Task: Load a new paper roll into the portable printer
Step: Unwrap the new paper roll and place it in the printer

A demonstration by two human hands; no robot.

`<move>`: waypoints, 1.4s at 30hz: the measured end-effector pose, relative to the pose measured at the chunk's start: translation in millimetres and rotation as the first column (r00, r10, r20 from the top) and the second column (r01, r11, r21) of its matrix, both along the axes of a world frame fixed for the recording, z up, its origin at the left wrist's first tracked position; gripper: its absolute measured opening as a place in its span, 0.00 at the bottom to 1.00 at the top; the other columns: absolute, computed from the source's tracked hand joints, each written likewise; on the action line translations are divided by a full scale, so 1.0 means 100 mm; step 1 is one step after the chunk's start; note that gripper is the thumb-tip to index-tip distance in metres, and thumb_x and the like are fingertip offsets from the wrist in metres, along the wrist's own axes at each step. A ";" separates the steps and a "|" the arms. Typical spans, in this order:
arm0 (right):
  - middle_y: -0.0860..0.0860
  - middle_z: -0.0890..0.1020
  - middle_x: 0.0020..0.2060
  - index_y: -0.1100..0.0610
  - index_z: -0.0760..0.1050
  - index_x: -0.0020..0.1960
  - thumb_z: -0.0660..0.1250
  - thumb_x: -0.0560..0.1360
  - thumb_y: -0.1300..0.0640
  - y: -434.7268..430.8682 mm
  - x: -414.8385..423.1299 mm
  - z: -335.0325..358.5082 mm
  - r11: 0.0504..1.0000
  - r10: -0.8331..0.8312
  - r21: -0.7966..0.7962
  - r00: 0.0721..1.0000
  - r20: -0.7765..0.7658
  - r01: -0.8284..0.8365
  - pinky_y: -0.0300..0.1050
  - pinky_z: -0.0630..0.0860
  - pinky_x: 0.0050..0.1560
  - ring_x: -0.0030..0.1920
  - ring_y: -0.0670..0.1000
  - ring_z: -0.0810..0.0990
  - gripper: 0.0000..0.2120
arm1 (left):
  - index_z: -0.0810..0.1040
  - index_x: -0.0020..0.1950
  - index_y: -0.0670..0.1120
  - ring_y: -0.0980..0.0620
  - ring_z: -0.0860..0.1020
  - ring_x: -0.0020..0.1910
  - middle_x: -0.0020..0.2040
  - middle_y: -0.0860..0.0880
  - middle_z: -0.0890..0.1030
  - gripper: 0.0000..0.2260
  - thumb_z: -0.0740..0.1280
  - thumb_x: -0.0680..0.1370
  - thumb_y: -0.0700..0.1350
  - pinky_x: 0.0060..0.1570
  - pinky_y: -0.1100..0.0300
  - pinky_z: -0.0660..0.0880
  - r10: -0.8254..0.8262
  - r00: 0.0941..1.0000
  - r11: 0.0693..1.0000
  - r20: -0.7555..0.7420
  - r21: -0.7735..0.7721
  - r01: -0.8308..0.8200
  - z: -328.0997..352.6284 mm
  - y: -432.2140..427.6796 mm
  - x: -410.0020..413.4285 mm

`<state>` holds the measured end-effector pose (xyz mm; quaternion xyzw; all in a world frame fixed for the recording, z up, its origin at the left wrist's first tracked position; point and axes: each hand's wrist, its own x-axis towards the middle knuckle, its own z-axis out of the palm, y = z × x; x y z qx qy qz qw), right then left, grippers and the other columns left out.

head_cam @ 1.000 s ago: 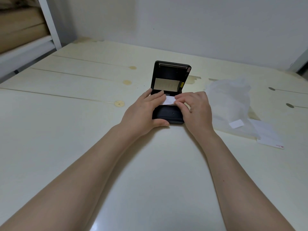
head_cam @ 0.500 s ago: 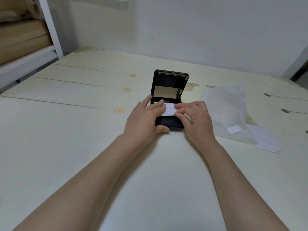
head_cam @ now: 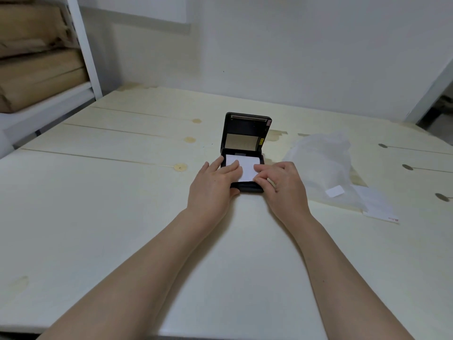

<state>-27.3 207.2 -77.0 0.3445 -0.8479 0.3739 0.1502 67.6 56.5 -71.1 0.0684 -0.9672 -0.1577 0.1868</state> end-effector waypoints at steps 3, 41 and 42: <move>0.44 0.84 0.54 0.52 0.83 0.42 0.69 0.74 0.59 0.03 0.02 -0.02 1.000 -0.005 -0.005 1.000 0.008 0.005 0.33 0.68 0.51 0.52 0.33 0.67 0.05 | 0.77 0.59 0.46 0.44 0.70 0.65 0.67 0.56 0.77 0.10 0.65 0.78 0.38 0.69 0.49 0.63 -0.005 0.999 1.000 -0.051 -0.031 0.004 0.01 0.03 0.03; 0.46 0.65 0.74 0.52 0.57 0.77 0.59 0.82 0.54 -0.26 -0.24 0.50 0.940 0.044 -0.331 0.931 0.361 0.084 0.29 0.63 0.59 0.73 0.46 0.65 0.25 | 0.83 0.53 0.54 0.56 0.75 0.63 0.57 0.59 0.83 0.08 0.72 0.74 0.46 0.48 0.65 0.66 0.135 0.974 0.951 -0.179 0.301 -0.076 -0.05 -0.05 0.04; 0.45 0.63 0.76 0.52 0.55 0.78 0.58 0.82 0.53 -0.30 -0.27 0.54 0.944 0.085 -0.327 0.927 0.366 0.042 0.30 0.61 0.61 0.74 0.44 0.62 0.26 | 0.80 0.57 0.53 0.55 0.76 0.61 0.59 0.58 0.81 0.13 0.73 0.73 0.47 0.49 0.63 0.67 0.148 0.971 0.940 -0.187 0.332 -0.080 -0.04 -0.05 0.04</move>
